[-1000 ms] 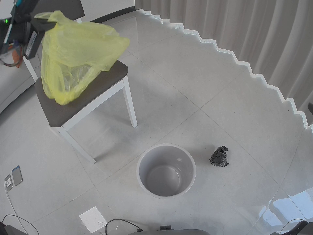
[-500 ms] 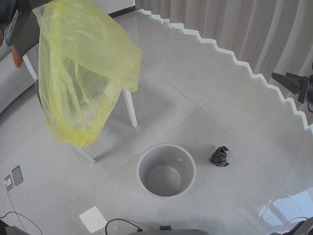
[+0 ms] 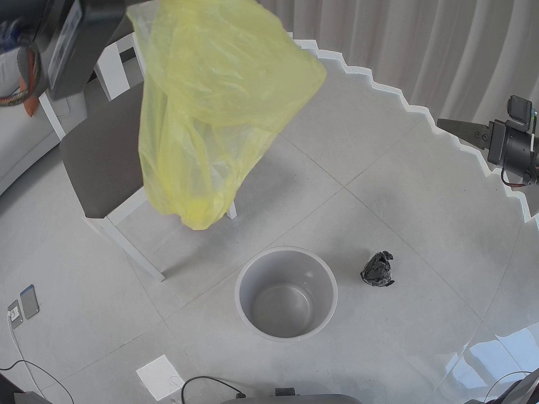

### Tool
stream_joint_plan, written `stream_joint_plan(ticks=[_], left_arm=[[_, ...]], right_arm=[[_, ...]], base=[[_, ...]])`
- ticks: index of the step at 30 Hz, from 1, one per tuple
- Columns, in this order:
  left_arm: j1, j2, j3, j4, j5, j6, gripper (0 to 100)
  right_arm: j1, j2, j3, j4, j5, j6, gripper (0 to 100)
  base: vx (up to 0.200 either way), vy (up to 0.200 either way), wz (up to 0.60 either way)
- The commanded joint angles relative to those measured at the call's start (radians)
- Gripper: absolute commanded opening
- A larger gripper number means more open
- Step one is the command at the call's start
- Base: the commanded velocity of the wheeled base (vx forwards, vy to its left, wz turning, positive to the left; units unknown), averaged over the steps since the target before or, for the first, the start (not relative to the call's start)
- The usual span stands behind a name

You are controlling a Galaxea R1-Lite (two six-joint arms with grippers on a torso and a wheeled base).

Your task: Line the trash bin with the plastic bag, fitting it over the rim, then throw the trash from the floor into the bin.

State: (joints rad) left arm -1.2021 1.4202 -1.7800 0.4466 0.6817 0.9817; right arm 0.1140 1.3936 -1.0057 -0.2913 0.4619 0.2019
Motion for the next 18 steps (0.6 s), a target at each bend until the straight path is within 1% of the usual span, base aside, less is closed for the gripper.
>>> stream_joint_plan(ticks=[1, 7, 9, 12, 15, 18], left_arm=[[-0.066, 0.032, 0.01, 0.0, 0.001, -0.023, 0], [-0.112, 0.046, 0.016, 0.007, 0.001, -0.024, 0], [-0.146, 0.059, 0.025, 0.011, 0.002, -0.024, 0], [-0.174, 0.072, 0.039, 0.012, 0.002, -0.024, 0], [-0.188, 0.082, 0.04, 0.011, 0.004, -0.024, 0], [-0.188, 0.085, 0.04, 0.007, -0.001, -0.024, 0]], right_arm=[[-0.002, 0.097, -0.071, -0.014, 0.014, 0.005, 100], [-0.002, 0.16, -0.157, -0.011, 0.015, 0.007, 100], [-0.004, 0.193, -0.206, -0.006, 0.017, 0.025, 100], [-0.002, 0.219, -0.246, 0.0, 0.018, 0.05, 100], [0.007, 0.225, -0.246, 0.014, 0.018, 0.053, 100], [0.022, 0.222, -0.201, 0.037, 0.018, 0.05, 100]], base=[[0.0, 0.0, 0.0], [0.0, 0.0, 0.0], [0.0, 0.0, 0.0], [0.0, 0.0, 0.0], [0.0, 0.0, 0.0], [0.0, 0.0, 0.0]])
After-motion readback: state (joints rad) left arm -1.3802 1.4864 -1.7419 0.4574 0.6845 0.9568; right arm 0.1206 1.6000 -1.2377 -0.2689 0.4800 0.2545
